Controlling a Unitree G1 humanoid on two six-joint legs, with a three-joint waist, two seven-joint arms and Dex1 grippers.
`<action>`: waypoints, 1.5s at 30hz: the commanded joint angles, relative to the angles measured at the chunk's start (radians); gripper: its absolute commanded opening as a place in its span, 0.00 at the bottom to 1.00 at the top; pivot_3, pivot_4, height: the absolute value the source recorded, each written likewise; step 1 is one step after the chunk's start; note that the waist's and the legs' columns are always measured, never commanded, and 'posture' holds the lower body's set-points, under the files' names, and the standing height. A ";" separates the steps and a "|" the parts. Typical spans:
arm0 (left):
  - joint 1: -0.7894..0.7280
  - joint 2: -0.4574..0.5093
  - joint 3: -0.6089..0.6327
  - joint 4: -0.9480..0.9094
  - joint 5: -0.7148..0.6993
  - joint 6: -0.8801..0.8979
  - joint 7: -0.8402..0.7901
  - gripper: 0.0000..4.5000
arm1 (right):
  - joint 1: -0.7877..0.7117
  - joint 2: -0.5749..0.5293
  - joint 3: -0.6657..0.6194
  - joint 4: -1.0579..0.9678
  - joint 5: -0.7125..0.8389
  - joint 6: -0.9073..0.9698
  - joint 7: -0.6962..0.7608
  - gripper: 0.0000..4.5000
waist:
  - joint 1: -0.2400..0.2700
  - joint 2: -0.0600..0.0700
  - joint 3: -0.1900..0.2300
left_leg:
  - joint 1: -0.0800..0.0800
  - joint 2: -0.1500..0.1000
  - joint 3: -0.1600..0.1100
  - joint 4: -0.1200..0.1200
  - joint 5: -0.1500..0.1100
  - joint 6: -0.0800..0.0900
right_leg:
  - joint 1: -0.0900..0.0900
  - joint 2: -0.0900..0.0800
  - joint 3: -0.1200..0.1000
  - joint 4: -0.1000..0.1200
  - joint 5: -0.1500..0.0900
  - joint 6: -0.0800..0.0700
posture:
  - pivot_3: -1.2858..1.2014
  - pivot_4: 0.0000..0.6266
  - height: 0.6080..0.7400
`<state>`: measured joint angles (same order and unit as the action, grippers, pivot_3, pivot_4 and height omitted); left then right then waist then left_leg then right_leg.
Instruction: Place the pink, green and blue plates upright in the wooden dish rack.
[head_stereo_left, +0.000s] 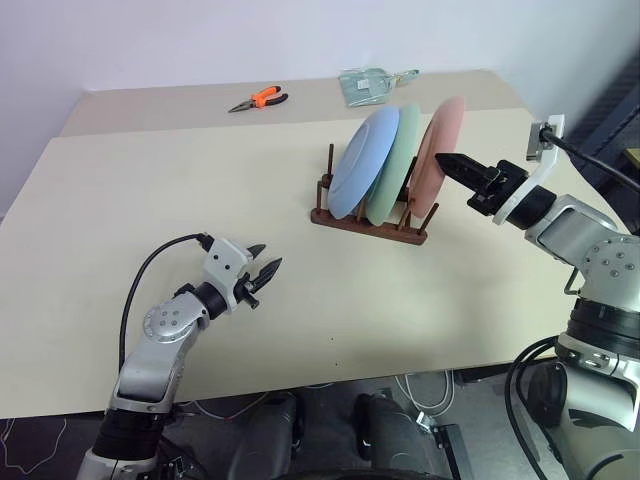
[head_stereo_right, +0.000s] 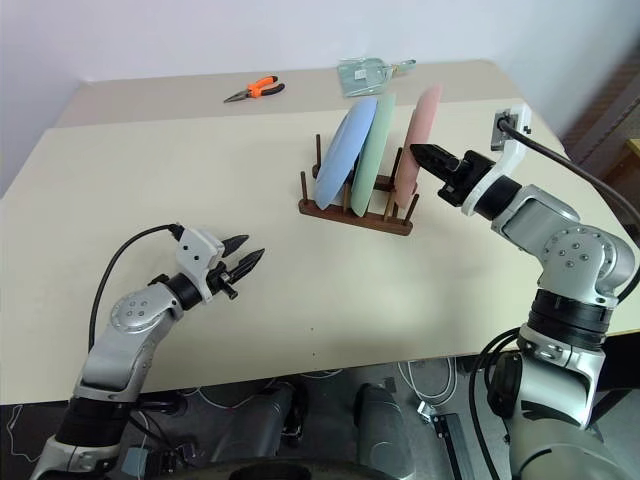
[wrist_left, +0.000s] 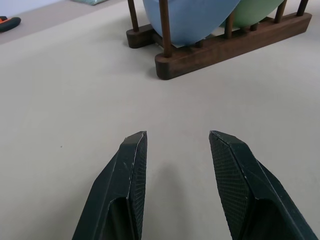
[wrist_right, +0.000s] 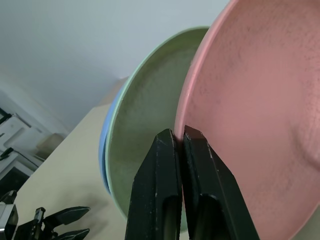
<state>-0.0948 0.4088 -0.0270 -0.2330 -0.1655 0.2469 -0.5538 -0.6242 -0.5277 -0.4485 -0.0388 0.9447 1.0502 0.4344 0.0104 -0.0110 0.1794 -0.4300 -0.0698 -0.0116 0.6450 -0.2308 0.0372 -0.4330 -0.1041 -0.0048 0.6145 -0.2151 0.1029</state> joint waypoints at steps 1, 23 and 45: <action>-0.006 0.002 0.000 -0.019 0.001 -0.017 0.000 0.45 | 0.011 0.000 0.003 -0.063 0.003 -0.043 0.004 0.02 | 0.001 0.000 0.000 | 0.000 0.000 0.000 0.000 0.000 0.000 | 0.000 0.000 0.000 0.000 0.000 0.000 | 0.52 0.24 0.84; -0.020 0.008 0.000 0.001 -0.005 -0.036 -0.033 0.45 | 0.217 0.002 0.078 -0.297 -0.011 -0.204 0.064 0.02 | 0.000 0.000 0.000 | 0.000 0.000 0.000 0.000 0.000 0.000 | 0.000 0.000 0.000 -0.001 0.000 0.000 | 0.52 0.24 0.84; -0.036 -0.006 -0.006 0.015 0.002 -0.041 -0.030 0.45 | 0.295 -0.039 0.163 -0.255 -0.146 -0.319 0.139 0.15 | 0.001 0.000 0.000 | 0.000 0.000 0.000 0.000 0.000 0.000 | 0.000 0.000 0.000 -0.001 0.000 0.000 | 0.52 0.24 0.84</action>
<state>-0.1252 0.4067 -0.0271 -0.1987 -0.1634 0.2272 -0.5873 -0.3253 -0.5530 -0.2856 -0.2780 0.8082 0.7558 0.5609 0.0117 -0.0110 0.1794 -0.4304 -0.0696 -0.0116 0.6453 -0.2310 0.0376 -0.4329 -0.1040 -0.0051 0.6136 -0.2152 0.1030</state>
